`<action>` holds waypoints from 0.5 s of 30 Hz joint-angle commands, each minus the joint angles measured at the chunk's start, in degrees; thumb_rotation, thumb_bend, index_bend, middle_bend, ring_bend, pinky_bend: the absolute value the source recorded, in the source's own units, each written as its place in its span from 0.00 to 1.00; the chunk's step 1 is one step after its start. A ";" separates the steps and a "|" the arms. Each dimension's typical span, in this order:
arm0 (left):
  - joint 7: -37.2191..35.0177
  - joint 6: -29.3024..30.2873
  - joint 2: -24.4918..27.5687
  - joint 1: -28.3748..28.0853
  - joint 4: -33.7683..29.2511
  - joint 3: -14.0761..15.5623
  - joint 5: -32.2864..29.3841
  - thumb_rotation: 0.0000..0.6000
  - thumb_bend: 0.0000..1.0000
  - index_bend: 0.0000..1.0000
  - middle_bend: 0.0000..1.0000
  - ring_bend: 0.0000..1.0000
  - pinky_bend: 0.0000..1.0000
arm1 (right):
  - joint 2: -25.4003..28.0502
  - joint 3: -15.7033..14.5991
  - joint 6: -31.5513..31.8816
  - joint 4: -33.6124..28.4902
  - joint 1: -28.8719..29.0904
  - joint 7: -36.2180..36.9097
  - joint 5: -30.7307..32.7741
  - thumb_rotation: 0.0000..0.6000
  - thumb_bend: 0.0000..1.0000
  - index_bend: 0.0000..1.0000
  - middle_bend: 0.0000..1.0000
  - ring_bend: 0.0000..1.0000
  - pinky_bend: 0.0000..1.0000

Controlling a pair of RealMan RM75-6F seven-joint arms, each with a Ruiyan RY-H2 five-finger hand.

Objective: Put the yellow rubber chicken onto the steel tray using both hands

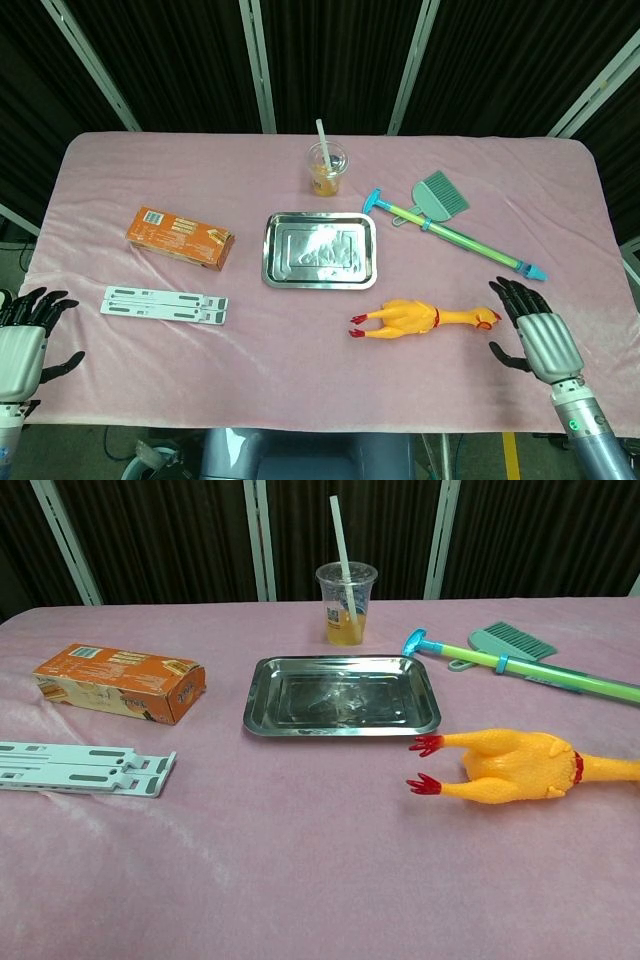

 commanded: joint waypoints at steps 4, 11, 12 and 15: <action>0.27 -0.50 0.11 -0.29 -0.16 -0.12 -0.41 1.00 0.06 0.28 0.19 0.10 0.16 | -1.11 0.68 -10.95 1.70 7.04 1.19 2.75 1.00 0.31 0.00 0.06 0.07 0.13; 0.54 -1.14 0.34 -0.65 -0.39 -0.29 -1.11 1.00 0.06 0.28 0.19 0.10 0.16 | -3.98 0.87 -18.11 4.44 11.91 0.88 4.86 1.00 0.31 0.00 0.06 0.07 0.13; 0.55 -1.19 0.35 -0.66 -0.39 -0.28 -1.21 1.00 0.06 0.28 0.19 0.10 0.16 | -4.36 0.87 -18.80 4.83 12.39 0.85 5.20 1.00 0.31 0.00 0.06 0.07 0.13; 0.52 -1.43 0.36 -0.69 -0.36 -0.16 -1.40 1.00 0.06 0.28 0.19 0.10 0.16 | -5.46 0.72 -20.84 6.13 13.68 0.65 6.13 1.00 0.31 0.00 0.06 0.07 0.13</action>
